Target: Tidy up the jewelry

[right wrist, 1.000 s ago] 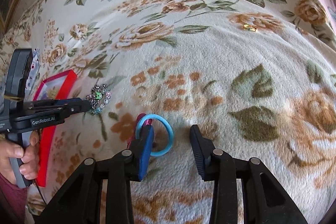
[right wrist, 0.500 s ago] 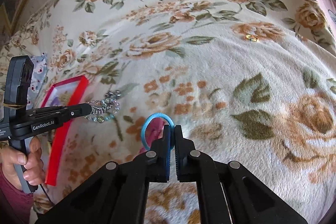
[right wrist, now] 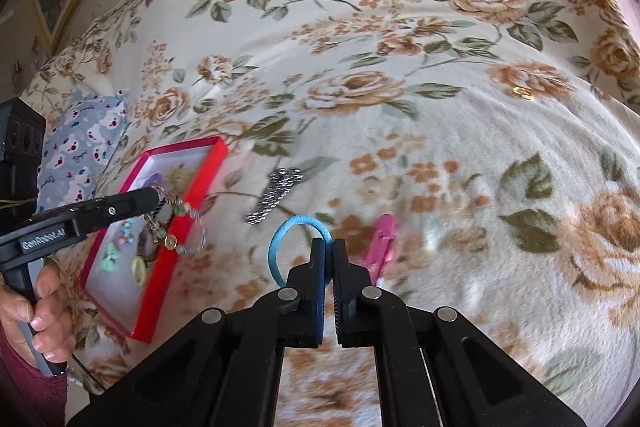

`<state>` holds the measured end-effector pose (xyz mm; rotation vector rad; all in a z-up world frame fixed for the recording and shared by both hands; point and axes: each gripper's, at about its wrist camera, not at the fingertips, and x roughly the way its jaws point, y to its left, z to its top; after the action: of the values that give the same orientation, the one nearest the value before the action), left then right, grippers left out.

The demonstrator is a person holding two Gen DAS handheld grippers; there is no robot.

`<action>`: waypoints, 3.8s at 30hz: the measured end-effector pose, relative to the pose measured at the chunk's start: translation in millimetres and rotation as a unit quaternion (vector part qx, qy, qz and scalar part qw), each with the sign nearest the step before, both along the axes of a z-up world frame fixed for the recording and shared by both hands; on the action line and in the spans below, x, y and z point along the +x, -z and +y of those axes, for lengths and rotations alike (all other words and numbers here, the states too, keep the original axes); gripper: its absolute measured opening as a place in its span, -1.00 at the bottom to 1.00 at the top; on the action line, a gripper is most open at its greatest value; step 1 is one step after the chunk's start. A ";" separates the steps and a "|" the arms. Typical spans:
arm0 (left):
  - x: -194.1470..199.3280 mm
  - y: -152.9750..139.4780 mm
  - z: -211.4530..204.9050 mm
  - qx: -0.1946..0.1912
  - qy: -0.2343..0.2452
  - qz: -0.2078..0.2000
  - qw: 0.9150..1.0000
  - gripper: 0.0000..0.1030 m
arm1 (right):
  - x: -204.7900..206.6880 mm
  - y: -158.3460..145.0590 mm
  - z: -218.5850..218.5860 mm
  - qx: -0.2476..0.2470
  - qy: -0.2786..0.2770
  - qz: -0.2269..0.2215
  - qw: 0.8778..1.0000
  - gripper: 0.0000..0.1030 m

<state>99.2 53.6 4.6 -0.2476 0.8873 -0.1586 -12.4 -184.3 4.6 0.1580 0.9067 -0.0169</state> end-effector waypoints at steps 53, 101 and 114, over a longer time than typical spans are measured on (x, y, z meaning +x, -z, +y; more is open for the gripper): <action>-141.3 33.4 152.8 -0.058 -0.158 0.060 0.984 -0.87 | 33.0 80.1 216.7 -0.036 -0.237 0.108 0.965 -0.94; -156.1 32.2 146.9 -0.007 -0.182 0.051 0.982 0.11 | 20.9 52.2 191.7 0.030 -0.193 0.043 0.980 0.14; -195.8 17.0 143.1 -0.015 -0.244 -0.003 0.970 0.79 | 7.2 44.4 174.9 0.107 -0.186 -0.006 0.977 0.55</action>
<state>-96.5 196.7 -12.4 -0.4849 0.7938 0.2841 -5.2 -9.4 -39.8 0.1860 0.9138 0.4298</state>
